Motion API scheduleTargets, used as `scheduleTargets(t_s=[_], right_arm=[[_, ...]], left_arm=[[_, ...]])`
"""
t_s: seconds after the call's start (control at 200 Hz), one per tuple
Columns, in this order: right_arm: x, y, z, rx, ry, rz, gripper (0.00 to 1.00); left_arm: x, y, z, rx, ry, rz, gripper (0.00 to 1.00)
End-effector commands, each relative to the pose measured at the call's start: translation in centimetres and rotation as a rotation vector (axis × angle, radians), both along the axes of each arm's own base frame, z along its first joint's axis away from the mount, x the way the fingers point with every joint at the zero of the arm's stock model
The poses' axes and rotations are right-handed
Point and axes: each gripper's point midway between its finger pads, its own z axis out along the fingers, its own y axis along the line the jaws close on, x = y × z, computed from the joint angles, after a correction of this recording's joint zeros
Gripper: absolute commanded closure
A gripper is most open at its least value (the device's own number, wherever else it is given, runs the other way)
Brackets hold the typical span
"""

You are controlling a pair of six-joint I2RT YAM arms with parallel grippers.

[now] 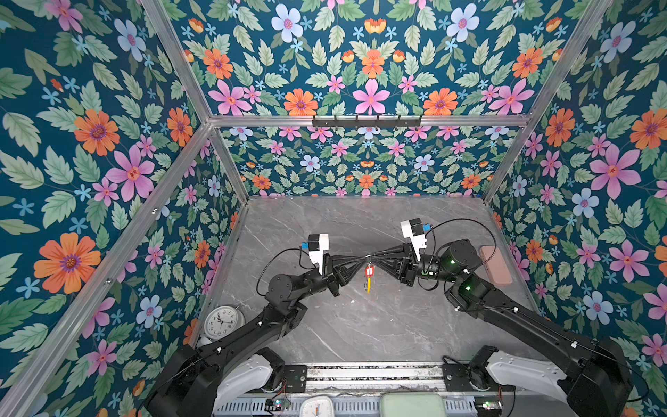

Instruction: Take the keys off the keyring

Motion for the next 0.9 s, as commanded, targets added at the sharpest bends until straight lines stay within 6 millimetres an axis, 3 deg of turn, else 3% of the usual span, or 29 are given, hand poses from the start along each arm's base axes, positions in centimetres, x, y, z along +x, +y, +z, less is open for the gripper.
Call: scheduleTargets(t_s=[0.0, 0.185, 0.245, 0.37, 0.515, 0.895], right_arm=[[-0.3, 0.0, 0.9, 0.028, -0.026, 0.011, 0.87], [-0.3, 0.0, 0.8, 0.017, -0.02, 0.008, 1.0], [-0.2, 0.0, 0.7, 0.01, -0.015, 0.002, 1.0], [-0.2, -0.1, 0.1, -0.05, -0.012, -0.012, 1.0], [-0.8, -0.4, -1.0, -0.188, -0.025, 0.003, 1.0], [-2.2, -1.1, -2.4, -0.388, -0.056, 0.063, 1.0]], left_arm=[[-0.3, 0.3, 0.8, -0.029, -0.037, 0.007, 1.0], [-0.3, 0.2, 0.7, -0.026, -0.034, 0.002, 1.0], [-0.3, 0.2, 0.7, -0.024, -0.031, -0.002, 1.0], [-0.7, 0.4, 0.6, -0.016, -0.022, -0.013, 0.75], [-1.2, 0.7, 0.2, 0.022, -0.006, -0.012, 0.63], [-0.8, 1.1, -2.0, 0.177, 0.091, -0.019, 0.61]])
